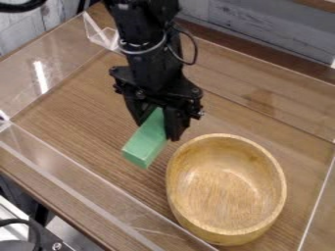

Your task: Remove the green block from inside the brown bowl and put it on the table

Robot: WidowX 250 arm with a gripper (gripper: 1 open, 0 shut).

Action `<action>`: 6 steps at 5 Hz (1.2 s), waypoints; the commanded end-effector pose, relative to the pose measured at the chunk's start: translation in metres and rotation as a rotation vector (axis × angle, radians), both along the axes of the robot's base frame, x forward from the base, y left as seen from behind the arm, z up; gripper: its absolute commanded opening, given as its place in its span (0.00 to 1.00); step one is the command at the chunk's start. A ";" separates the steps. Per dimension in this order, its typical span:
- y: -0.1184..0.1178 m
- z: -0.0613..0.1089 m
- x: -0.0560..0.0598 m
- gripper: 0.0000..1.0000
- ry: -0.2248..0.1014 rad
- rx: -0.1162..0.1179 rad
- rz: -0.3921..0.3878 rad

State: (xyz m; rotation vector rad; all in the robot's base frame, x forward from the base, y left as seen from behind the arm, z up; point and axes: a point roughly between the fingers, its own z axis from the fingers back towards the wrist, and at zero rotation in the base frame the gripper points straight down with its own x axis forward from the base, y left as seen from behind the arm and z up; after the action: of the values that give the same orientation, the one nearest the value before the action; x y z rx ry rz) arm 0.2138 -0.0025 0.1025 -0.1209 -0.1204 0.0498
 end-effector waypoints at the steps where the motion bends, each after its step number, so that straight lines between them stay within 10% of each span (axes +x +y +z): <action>1: 0.004 0.004 0.005 0.00 -0.026 0.000 0.011; 4: 0.007 -0.002 0.010 0.00 -0.024 -0.004 0.014; 5: 0.008 -0.003 0.012 1.00 -0.023 -0.005 0.015; 6: 0.005 -0.005 0.013 1.00 -0.018 -0.009 0.011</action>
State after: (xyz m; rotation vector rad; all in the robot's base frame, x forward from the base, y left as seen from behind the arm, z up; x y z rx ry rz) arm 0.2201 0.0018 0.0885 -0.1310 -0.1002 0.0658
